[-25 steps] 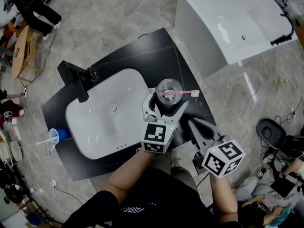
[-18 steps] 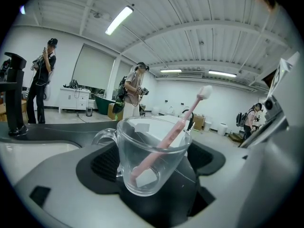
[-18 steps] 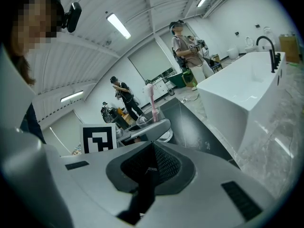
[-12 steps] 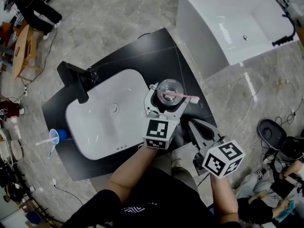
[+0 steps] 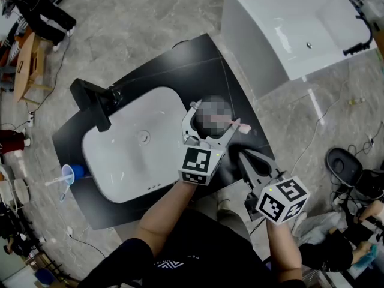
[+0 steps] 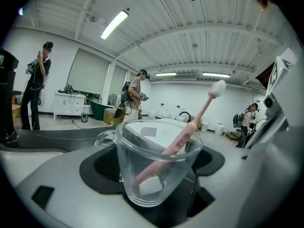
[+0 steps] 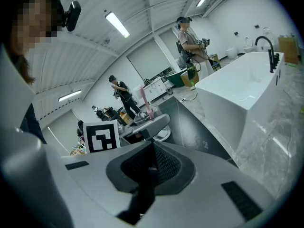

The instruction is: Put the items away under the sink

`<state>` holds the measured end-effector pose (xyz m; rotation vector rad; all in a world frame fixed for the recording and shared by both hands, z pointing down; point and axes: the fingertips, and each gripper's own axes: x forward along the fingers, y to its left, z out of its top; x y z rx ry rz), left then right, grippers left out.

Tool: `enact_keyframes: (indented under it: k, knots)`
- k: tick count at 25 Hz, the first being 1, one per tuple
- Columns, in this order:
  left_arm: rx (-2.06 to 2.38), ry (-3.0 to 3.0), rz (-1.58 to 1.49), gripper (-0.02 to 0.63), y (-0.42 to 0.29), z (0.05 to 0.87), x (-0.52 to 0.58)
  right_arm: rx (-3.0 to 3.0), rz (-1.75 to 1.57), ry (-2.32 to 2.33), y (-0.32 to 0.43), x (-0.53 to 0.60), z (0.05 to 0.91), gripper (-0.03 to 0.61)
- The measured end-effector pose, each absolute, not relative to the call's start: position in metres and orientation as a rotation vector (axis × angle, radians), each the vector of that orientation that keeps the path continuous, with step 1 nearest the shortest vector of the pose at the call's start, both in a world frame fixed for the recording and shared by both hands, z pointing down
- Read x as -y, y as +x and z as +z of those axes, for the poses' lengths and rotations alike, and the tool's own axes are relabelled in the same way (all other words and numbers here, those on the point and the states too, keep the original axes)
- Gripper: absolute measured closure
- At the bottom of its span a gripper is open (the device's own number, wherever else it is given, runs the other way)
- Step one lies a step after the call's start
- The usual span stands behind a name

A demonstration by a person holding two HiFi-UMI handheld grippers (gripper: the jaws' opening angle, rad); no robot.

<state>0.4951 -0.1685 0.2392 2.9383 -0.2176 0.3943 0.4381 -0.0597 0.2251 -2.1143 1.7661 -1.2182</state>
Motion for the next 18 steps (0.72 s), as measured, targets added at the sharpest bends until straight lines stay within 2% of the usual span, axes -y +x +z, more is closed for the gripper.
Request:
enact_keyframes:
  k: [18]
  knots:
    - [0.092, 2.948, 0.395, 0.203, 0.459, 0.219, 0.144, -1.803, -1.159, -2.114, 0.420, 0.038, 0.213, 0.543]
